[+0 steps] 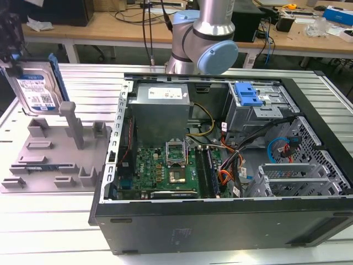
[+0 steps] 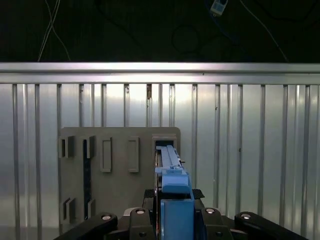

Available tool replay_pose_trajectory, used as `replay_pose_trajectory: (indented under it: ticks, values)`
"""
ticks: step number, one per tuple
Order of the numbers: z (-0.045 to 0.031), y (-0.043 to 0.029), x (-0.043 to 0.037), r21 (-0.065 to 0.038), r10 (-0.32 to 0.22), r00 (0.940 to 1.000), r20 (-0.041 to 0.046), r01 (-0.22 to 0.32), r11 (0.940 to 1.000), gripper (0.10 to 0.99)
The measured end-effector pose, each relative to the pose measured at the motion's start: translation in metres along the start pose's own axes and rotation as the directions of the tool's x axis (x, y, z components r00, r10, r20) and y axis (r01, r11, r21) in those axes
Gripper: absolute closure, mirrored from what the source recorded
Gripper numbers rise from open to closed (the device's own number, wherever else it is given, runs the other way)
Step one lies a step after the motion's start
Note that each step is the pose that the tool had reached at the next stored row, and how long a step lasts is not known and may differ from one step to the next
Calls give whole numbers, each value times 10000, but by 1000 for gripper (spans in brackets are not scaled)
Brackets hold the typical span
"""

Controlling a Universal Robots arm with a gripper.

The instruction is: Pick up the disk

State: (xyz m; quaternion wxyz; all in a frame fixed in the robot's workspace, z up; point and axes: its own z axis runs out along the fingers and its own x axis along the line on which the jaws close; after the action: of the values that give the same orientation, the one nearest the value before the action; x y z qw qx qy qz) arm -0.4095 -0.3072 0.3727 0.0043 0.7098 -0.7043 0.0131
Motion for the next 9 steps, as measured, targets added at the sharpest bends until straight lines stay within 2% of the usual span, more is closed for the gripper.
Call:
replay_pose_trajectory:
  ticks: [7, 9]
  values:
    - [-386, -5, 10, 0, -1, 10000, 1, 1, 10000, 722]
    - [-475, -6, 12, 0, 0, 10000, 2, 0, 10000, 722]
